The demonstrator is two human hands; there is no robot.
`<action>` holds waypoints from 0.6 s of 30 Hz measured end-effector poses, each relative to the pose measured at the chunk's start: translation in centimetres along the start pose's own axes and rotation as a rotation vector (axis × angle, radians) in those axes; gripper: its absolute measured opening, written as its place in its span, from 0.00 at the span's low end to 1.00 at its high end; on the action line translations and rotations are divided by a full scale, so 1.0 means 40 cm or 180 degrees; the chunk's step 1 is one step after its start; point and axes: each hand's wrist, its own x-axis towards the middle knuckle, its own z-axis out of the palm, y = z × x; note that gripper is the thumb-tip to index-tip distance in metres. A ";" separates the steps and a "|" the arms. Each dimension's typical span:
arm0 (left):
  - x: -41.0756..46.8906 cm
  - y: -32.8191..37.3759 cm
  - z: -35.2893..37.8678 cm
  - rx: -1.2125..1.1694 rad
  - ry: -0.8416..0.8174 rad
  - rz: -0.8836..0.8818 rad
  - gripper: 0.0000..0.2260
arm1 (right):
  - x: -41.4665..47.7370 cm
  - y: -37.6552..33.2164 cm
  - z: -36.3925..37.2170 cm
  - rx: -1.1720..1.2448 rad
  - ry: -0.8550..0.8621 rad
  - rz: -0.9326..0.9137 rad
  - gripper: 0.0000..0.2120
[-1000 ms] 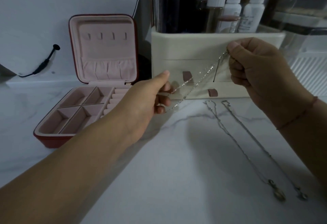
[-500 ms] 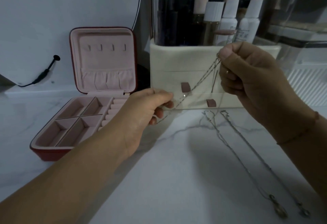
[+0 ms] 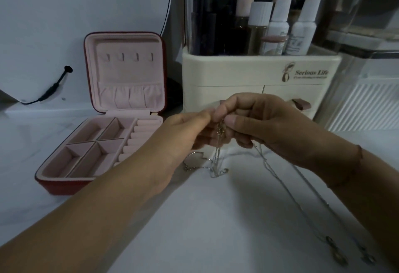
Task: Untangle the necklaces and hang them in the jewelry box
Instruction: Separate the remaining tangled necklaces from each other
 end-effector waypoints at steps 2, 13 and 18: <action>-0.001 0.001 -0.001 -0.0318 -0.0095 -0.0078 0.14 | 0.000 -0.002 -0.004 -0.0246 0.0209 0.0039 0.05; 0.004 -0.009 0.000 -0.0165 0.0078 -0.0098 0.07 | 0.003 -0.004 -0.011 -0.0977 0.0674 0.0075 0.07; 0.007 -0.014 -0.006 -0.0044 0.0127 -0.0074 0.06 | 0.005 -0.004 -0.007 -0.1050 0.0592 0.0143 0.07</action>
